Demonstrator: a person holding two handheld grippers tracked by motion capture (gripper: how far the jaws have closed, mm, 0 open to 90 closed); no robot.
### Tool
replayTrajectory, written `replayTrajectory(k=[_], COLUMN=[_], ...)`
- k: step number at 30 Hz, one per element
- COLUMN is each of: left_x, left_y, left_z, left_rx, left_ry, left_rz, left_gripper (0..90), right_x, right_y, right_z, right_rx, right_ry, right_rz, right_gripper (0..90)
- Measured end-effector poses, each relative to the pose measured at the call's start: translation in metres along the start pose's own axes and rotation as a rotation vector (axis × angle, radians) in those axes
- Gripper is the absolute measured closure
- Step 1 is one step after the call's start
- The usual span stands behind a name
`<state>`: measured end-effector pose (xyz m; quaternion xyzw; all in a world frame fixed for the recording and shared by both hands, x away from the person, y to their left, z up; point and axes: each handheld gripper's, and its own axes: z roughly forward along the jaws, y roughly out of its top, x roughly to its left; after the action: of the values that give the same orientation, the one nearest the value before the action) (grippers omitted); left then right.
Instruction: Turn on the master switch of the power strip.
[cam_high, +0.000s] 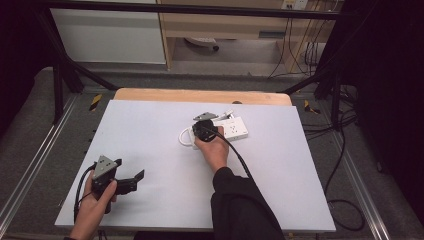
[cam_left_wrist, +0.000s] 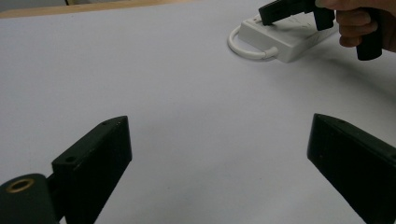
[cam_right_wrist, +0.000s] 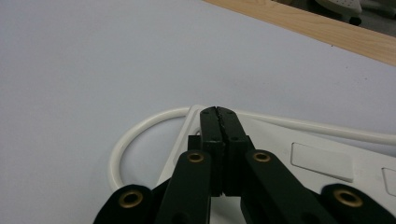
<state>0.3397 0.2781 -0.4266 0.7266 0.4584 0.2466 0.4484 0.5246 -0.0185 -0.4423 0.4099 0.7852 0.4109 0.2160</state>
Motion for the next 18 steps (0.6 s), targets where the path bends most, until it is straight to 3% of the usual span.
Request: replayTrajectory(k=[18], left_x=[0.0007], left_y=[0.0001], left_z=[-0.0005], left_rx=[-0.002], left_ry=[-0.002], left_rz=[0.002], left_gripper=[6.5], right_x=[-0.0018], right_y=[0.0033], right_z=[-0.0020], right_rx=[0.003], right_ry=[0.004], right_rz=[0.008], right_gripper=[90.0])
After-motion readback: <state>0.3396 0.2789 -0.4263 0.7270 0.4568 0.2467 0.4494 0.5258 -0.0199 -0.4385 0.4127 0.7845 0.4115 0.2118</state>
